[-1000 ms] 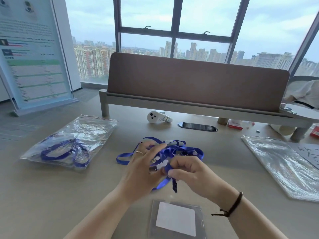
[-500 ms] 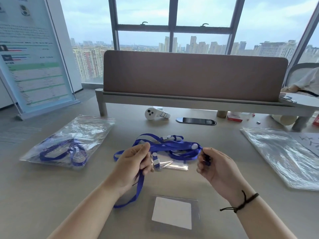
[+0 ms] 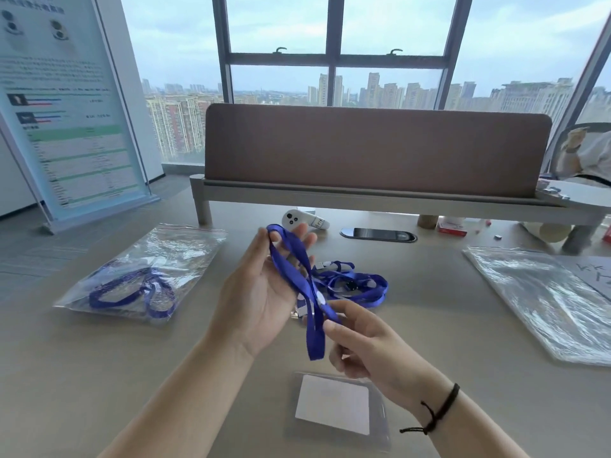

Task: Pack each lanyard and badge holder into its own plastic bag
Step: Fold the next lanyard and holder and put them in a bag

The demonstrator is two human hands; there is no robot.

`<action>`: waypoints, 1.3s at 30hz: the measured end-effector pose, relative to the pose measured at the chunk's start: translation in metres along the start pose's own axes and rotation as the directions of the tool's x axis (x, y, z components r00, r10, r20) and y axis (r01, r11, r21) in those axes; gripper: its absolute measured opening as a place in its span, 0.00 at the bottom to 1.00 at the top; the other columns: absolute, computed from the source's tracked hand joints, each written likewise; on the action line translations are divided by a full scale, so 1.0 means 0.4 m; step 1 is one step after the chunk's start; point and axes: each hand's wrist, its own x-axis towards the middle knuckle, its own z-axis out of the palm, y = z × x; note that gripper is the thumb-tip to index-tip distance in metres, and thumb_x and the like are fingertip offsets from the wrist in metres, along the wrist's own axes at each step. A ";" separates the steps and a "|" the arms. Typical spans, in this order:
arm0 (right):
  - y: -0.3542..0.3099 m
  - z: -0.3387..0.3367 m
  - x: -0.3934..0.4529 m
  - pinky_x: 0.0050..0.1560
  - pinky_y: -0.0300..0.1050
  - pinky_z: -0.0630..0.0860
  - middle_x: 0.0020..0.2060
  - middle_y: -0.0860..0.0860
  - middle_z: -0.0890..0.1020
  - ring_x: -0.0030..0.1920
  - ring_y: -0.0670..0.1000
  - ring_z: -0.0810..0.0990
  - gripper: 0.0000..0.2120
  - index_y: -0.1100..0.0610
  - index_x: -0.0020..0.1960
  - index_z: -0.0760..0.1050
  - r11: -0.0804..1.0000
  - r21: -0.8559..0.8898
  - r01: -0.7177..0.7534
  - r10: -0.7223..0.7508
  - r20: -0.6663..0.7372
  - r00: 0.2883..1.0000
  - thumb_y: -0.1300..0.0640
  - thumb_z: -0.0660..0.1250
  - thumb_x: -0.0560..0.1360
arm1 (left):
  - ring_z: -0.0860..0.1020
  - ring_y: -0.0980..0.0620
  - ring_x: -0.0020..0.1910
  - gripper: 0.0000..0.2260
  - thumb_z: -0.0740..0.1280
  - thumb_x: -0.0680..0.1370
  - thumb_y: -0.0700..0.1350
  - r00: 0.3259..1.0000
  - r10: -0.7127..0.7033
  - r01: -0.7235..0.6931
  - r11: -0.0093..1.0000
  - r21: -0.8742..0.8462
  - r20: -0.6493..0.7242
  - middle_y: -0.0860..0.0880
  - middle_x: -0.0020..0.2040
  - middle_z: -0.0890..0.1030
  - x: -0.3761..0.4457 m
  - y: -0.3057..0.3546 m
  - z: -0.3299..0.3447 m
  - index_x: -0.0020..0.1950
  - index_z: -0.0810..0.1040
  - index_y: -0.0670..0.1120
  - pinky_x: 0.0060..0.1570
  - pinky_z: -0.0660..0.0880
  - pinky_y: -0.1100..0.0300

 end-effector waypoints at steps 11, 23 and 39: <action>-0.022 0.027 -0.049 0.38 0.41 0.68 0.27 0.50 0.74 0.29 0.49 0.69 0.07 0.62 0.40 0.74 0.971 -0.229 0.077 -0.079 0.000 0.997 0.64 0.66 0.77 | 0.62 0.51 0.24 0.09 0.67 0.76 0.51 0.990 0.136 -0.137 0.872 0.469 0.036 0.48 0.30 0.67 -0.055 -0.033 0.048 0.44 0.78 0.46 0.32 0.64 0.56; 0.003 -0.016 -0.115 0.35 0.46 0.70 0.27 0.46 0.72 0.31 0.49 0.68 0.10 0.55 0.37 0.74 0.538 -0.843 -0.014 -0.118 -0.092 0.989 0.52 0.66 0.76 | 0.74 0.54 0.38 0.06 0.61 0.83 0.49 0.922 -0.182 -0.358 -0.067 0.931 0.341 0.55 0.37 0.75 -0.115 -0.134 -0.063 0.46 0.72 0.53 0.42 0.73 0.53; 0.073 -0.067 -0.203 0.44 0.41 0.74 0.41 0.42 0.81 0.44 0.44 0.78 0.17 0.45 0.45 0.78 0.553 -0.806 -0.214 -0.164 -0.357 0.920 0.39 0.75 0.61 | 0.70 0.56 0.67 0.24 0.43 0.81 0.60 0.899 -0.264 -0.436 -0.476 0.764 0.348 0.58 0.65 0.77 -0.204 -0.208 -0.098 0.75 0.62 0.61 0.64 0.61 0.60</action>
